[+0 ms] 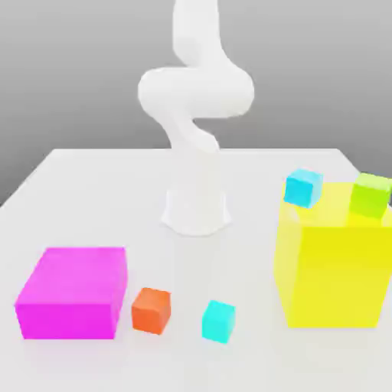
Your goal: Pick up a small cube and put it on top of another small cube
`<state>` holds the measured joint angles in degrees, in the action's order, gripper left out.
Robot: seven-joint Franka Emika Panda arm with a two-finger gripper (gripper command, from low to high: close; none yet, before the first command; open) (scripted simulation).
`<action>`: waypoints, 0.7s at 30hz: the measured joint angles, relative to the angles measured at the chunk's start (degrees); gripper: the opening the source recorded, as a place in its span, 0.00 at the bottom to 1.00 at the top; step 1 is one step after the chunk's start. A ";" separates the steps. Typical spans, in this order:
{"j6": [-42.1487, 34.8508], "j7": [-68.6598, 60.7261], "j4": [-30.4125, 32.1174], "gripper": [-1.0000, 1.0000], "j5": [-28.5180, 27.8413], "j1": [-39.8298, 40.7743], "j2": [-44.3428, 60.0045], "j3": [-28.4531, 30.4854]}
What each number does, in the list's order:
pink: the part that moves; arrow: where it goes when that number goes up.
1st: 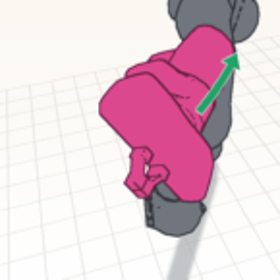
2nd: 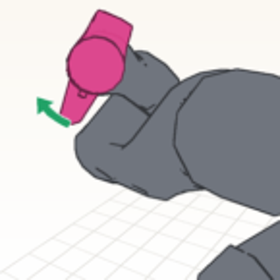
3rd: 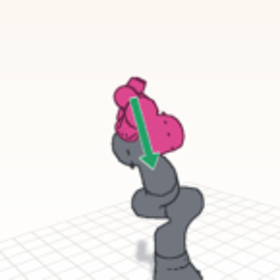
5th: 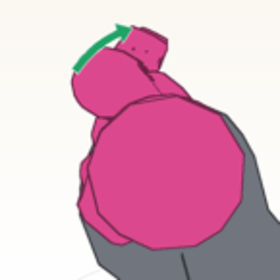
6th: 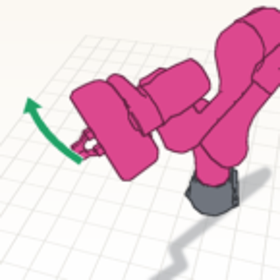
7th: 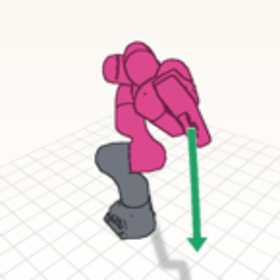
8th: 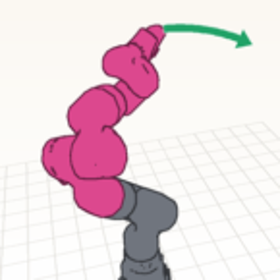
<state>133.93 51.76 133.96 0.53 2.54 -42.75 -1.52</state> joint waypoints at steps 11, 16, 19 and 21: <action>9.51 26.77 9.66 0.50 1.60 10.72 13.59 -6.87; 13.75 39.23 13.98 0.50 1.72 15.01 19.69 -9.60; 16.32 46.88 16.58 0.50 1.51 17.33 23.39 -10.97; 18.04 51.96 18.31 0.50 1.40 18.92 25.85 -11.91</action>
<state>151.96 103.72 152.27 1.93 21.46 -16.90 -13.43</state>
